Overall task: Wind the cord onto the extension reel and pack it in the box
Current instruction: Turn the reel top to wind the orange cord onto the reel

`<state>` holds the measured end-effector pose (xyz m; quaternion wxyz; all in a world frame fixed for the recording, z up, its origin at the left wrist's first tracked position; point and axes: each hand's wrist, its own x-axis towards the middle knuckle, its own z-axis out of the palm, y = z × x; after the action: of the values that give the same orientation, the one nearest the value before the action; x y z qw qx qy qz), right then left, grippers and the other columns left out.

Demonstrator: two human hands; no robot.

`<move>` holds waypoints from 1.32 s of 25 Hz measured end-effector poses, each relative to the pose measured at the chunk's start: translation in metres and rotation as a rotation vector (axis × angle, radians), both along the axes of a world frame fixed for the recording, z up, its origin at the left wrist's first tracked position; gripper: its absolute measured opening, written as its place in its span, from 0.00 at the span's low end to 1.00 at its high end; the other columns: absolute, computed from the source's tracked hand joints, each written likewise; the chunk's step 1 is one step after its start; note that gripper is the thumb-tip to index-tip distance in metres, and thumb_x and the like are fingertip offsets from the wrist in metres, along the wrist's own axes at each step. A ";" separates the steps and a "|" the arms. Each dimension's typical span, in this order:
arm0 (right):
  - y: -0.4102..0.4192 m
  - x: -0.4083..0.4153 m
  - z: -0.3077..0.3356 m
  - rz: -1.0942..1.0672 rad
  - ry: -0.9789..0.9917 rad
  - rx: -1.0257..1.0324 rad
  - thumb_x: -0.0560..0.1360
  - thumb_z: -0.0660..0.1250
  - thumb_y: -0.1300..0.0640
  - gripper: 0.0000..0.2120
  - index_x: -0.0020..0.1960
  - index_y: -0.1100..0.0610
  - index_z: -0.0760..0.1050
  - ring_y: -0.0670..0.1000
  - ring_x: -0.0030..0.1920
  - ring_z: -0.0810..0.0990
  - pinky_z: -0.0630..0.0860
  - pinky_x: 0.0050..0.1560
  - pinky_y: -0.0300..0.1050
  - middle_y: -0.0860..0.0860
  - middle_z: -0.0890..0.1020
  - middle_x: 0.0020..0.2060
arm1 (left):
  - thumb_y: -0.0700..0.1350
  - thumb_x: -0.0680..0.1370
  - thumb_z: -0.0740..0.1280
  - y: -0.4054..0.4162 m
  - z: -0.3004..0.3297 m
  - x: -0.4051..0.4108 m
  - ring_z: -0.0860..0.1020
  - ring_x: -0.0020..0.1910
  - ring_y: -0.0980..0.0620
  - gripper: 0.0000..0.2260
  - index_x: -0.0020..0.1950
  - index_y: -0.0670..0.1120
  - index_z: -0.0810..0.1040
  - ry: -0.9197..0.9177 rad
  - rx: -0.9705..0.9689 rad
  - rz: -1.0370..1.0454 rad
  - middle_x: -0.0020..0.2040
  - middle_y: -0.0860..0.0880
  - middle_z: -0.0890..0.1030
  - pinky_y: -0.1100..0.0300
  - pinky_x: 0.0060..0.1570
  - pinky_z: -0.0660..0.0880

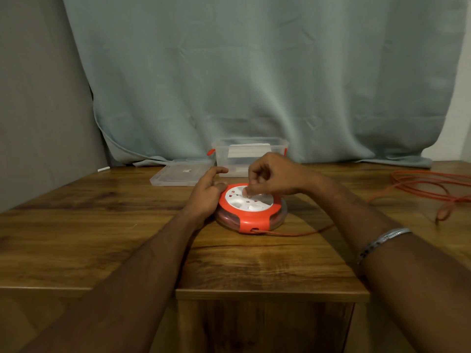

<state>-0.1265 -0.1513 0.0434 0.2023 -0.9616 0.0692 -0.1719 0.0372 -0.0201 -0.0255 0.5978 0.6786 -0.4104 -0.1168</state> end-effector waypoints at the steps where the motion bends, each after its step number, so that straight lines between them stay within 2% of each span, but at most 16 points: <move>1: -0.003 -0.002 0.002 0.012 -0.014 0.003 0.71 0.79 0.59 0.07 0.47 0.57 0.83 0.40 0.33 0.79 0.75 0.38 0.37 0.55 0.86 0.40 | 0.42 0.83 0.61 0.000 0.000 0.000 0.82 0.37 0.50 0.14 0.65 0.57 0.74 0.006 0.000 0.000 0.50 0.46 0.83 0.55 0.34 0.79; 3: -0.007 -0.004 0.004 0.050 0.053 0.060 0.68 0.76 0.71 0.20 0.57 0.58 0.79 0.34 0.33 0.79 0.72 0.34 0.28 0.54 0.87 0.50 | 0.42 0.83 0.61 -0.001 -0.001 0.001 0.82 0.38 0.49 0.15 0.67 0.56 0.74 0.017 -0.006 -0.006 0.50 0.45 0.83 0.53 0.35 0.79; 6: -0.011 -0.002 0.002 0.064 0.199 0.130 0.67 0.72 0.77 0.29 0.64 0.58 0.73 0.31 0.31 0.79 0.72 0.31 0.28 0.56 0.85 0.60 | 0.42 0.83 0.61 -0.001 -0.001 0.001 0.82 0.40 0.49 0.14 0.65 0.57 0.74 -0.002 -0.007 -0.007 0.52 0.46 0.82 0.56 0.35 0.80; 12: -0.012 -0.003 0.001 0.065 0.173 0.143 0.68 0.76 0.72 0.32 0.63 0.48 0.68 0.33 0.32 0.79 0.74 0.33 0.30 0.54 0.86 0.56 | 0.43 0.83 0.60 -0.001 0.000 0.000 0.83 0.42 0.50 0.14 0.65 0.59 0.73 -0.011 0.015 0.001 0.53 0.49 0.80 0.58 0.33 0.80; 15: -0.010 -0.003 -0.002 0.036 0.165 0.096 0.69 0.80 0.63 0.31 0.64 0.48 0.68 0.38 0.39 0.82 0.74 0.35 0.28 0.56 0.85 0.51 | 0.43 0.83 0.60 -0.001 0.000 0.001 0.83 0.42 0.49 0.14 0.66 0.58 0.73 -0.017 0.015 0.007 0.53 0.49 0.80 0.58 0.33 0.80; 17: -0.007 -0.002 -0.003 0.034 0.160 0.088 0.69 0.81 0.58 0.28 0.62 0.50 0.69 0.48 0.44 0.82 0.75 0.35 0.33 0.58 0.85 0.48 | 0.43 0.83 0.60 -0.001 0.000 0.001 0.83 0.43 0.48 0.15 0.66 0.58 0.73 -0.009 0.012 0.004 0.53 0.48 0.81 0.58 0.33 0.80; 18: -0.006 -0.001 -0.004 0.033 0.150 0.085 0.69 0.81 0.57 0.26 0.59 0.50 0.69 0.51 0.43 0.81 0.75 0.35 0.37 0.57 0.85 0.44 | 0.43 0.83 0.60 -0.001 0.000 0.001 0.83 0.43 0.48 0.14 0.65 0.58 0.74 -0.002 0.009 0.002 0.53 0.48 0.81 0.57 0.34 0.81; 22: 0.000 0.006 -0.008 -0.001 0.116 -0.024 0.67 0.81 0.51 0.19 0.49 0.54 0.74 0.47 0.34 0.75 0.71 0.36 0.49 0.48 0.79 0.33 | 0.42 0.82 0.60 -0.002 -0.001 0.002 0.83 0.42 0.45 0.14 0.63 0.59 0.75 0.016 -0.012 -0.002 0.51 0.45 0.83 0.51 0.38 0.81; 25: 0.003 0.008 -0.009 -0.023 0.108 -0.071 0.65 0.79 0.45 0.17 0.40 0.54 0.76 0.41 0.28 0.71 0.69 0.33 0.45 0.41 0.76 0.26 | 0.41 0.82 0.60 -0.002 -0.002 0.003 0.81 0.42 0.44 0.15 0.65 0.56 0.75 0.011 -0.016 -0.011 0.51 0.41 0.83 0.45 0.44 0.81; 27: 0.004 0.010 -0.009 -0.031 0.097 -0.086 0.64 0.78 0.43 0.17 0.34 0.53 0.74 0.41 0.27 0.71 0.67 0.30 0.41 0.41 0.75 0.23 | 0.41 0.82 0.60 -0.002 -0.002 0.002 0.81 0.42 0.43 0.15 0.65 0.56 0.75 0.008 -0.015 -0.019 0.51 0.41 0.83 0.45 0.44 0.80; 30: 0.003 0.010 -0.008 -0.025 0.023 -0.066 0.69 0.78 0.46 0.17 0.31 0.54 0.75 0.42 0.25 0.72 0.68 0.30 0.38 0.44 0.75 0.22 | 0.42 0.82 0.60 -0.001 -0.001 0.001 0.80 0.37 0.48 0.15 0.65 0.56 0.75 -0.005 -0.011 -0.017 0.48 0.42 0.84 0.54 0.35 0.79; 32: -0.001 0.006 -0.003 0.005 -0.065 -0.014 0.71 0.79 0.57 0.10 0.36 0.55 0.79 0.42 0.26 0.75 0.70 0.34 0.40 0.46 0.79 0.25 | 0.42 0.83 0.60 -0.001 -0.001 0.001 0.80 0.37 0.48 0.14 0.65 0.57 0.74 0.002 -0.007 -0.020 0.48 0.42 0.84 0.56 0.32 0.77; 33: -0.003 0.003 -0.001 0.022 -0.072 0.023 0.70 0.78 0.63 0.08 0.43 0.55 0.80 0.41 0.29 0.78 0.71 0.36 0.38 0.49 0.84 0.31 | 0.42 0.83 0.60 0.000 -0.001 0.001 0.81 0.37 0.48 0.14 0.65 0.57 0.74 0.008 -0.004 -0.021 0.48 0.42 0.84 0.56 0.32 0.77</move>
<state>-0.1233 -0.1546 0.0429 0.2176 -0.9531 0.0534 -0.2037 0.0382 -0.0206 -0.0264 0.5996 0.6725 -0.4154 -0.1249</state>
